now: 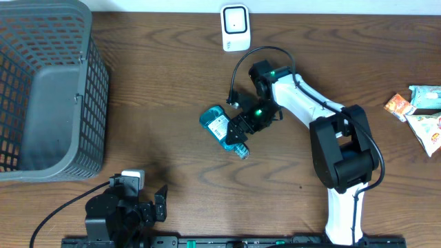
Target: Scan the item barcode
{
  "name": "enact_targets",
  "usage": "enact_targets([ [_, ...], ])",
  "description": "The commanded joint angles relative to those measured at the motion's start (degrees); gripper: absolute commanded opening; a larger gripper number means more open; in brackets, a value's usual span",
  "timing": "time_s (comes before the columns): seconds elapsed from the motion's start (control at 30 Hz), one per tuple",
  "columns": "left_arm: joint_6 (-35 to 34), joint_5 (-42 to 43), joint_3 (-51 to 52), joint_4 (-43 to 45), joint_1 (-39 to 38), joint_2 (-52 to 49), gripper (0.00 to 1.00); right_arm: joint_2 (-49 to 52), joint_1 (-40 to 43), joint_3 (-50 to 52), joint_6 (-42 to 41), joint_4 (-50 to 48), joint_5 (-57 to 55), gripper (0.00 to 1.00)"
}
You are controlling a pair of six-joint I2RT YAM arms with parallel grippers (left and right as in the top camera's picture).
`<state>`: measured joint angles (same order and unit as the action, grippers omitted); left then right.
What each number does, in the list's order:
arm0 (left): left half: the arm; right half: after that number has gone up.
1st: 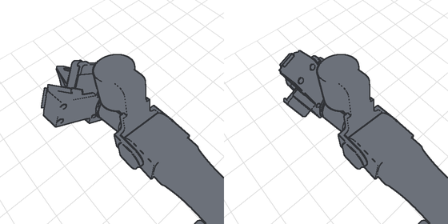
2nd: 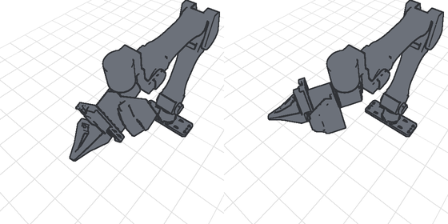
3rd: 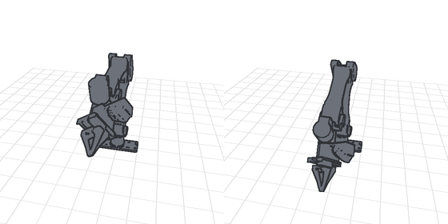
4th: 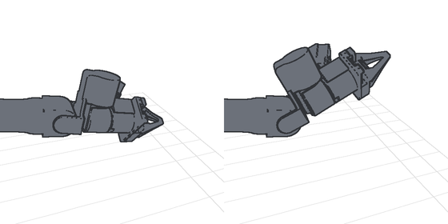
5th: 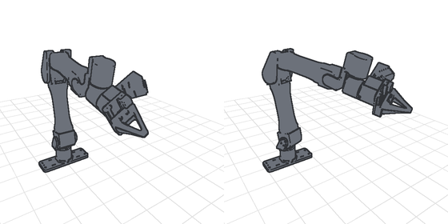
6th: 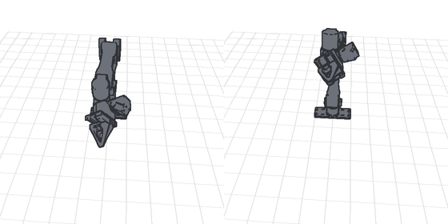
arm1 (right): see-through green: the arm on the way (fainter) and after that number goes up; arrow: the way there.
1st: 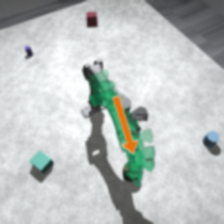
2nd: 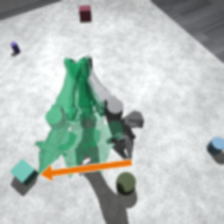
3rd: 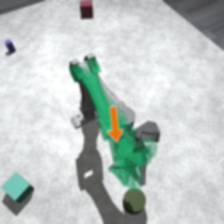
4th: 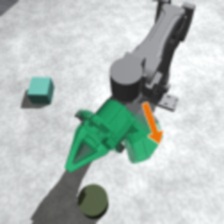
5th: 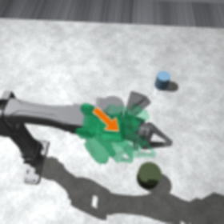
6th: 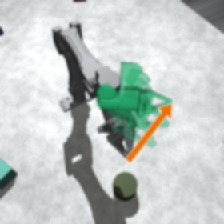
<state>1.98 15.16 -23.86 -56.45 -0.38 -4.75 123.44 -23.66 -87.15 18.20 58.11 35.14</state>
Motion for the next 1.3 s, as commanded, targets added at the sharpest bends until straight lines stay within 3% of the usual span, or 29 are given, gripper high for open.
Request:
enact_targets([
  [0.0, 0.8, 0.7, -0.5, 0.0, 0.3, 0.2, 0.97, 0.5, -1.6, 3.3, -2.3, -3.2, -3.1, 0.99],
  [0.23, 0.8, 0.7, -0.5, 0.0, 0.3, 0.2, 0.97, 0.5, -4.9, 4.5, -3.3, 0.5, -8.7, 0.99],
  [0.6, 0.8, 0.7, -0.5, 0.0, 0.3, 0.2, 0.97, 3.7, -6.4, 4.5, -3.3, -2.4, -9.0, 0.98],
  [0.87, 0.8, 0.7, -0.5, 0.0, 0.3, 0.2, 0.97, 10.1, -6.3, 4.5, -7.9, -5.0, -14.1, 0.57],
  [1.07, 0.8, 0.7, -0.5, 0.0, 0.3, 0.2, 0.97, 10.2, -6.2, 4.3, -9.4, -6.3, -14.1, 0.39],
  [1.27, 0.8, 0.7, -0.5, 0.0, 0.3, 0.2, 0.97, 10.2, -6.2, 3.9, -11.5, -5.6, -18.8, 0.14],
])
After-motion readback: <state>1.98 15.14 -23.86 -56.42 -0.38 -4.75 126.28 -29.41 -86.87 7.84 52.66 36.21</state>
